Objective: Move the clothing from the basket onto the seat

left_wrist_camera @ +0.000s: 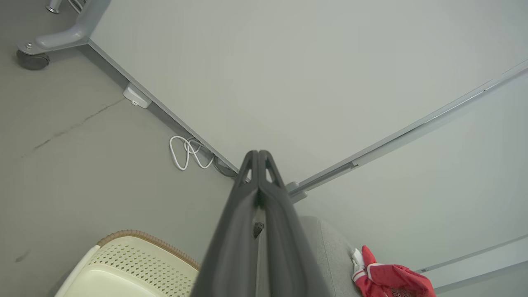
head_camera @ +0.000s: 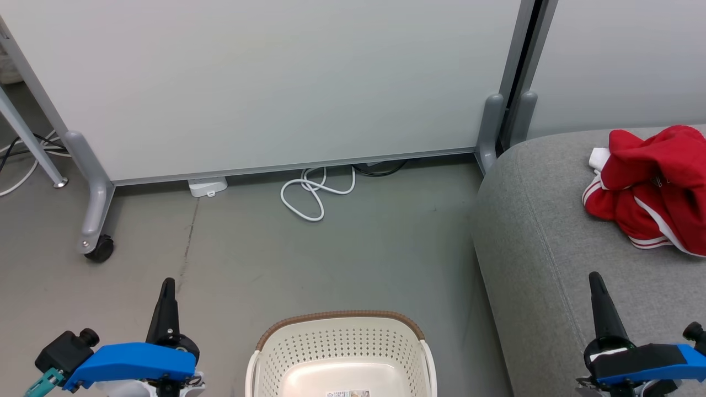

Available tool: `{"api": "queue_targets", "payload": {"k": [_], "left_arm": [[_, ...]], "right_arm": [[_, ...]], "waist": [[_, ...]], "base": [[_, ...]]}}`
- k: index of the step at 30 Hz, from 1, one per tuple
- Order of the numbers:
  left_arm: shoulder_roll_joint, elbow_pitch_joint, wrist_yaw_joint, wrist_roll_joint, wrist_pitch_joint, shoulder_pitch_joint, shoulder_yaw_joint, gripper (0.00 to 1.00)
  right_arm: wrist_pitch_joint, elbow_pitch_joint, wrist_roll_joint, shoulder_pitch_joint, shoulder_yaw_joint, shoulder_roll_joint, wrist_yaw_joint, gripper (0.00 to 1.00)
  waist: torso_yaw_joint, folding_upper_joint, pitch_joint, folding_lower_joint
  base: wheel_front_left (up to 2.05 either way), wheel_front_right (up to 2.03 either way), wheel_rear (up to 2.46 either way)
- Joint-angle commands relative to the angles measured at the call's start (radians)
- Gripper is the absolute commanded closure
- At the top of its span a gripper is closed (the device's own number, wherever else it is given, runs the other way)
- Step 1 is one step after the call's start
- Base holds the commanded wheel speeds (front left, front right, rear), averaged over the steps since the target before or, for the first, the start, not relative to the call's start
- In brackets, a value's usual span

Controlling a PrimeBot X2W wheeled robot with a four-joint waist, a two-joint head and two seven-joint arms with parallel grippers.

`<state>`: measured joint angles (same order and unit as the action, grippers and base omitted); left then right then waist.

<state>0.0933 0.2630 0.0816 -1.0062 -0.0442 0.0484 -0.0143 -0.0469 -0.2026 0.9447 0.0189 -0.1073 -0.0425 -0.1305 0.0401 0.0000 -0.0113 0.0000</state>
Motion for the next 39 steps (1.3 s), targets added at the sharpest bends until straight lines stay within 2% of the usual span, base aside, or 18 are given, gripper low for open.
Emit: {"api": "queue_targets", "payload": {"k": [1,39], "left_arm": [[0.001,-0.012,0.008,-0.031,0.009,0.030,0.010,1.00],[-0.027,-0.017,0.036,-0.387,0.104,0.053,0.087,1.00]], "right_arm": [[0.008,0.007,0.037,0.031,-0.004,-0.008,0.000,1.00],[0.105,-0.024,0.429,0.071,-0.007,-0.010,0.000,1.00]], "waist": [[-0.001,0.0000,0.000,0.0000],[-0.022,0.0000,0.008,0.0000]], "base": [[0.00,0.00,0.00],[0.00,0.00,0.00]]}}
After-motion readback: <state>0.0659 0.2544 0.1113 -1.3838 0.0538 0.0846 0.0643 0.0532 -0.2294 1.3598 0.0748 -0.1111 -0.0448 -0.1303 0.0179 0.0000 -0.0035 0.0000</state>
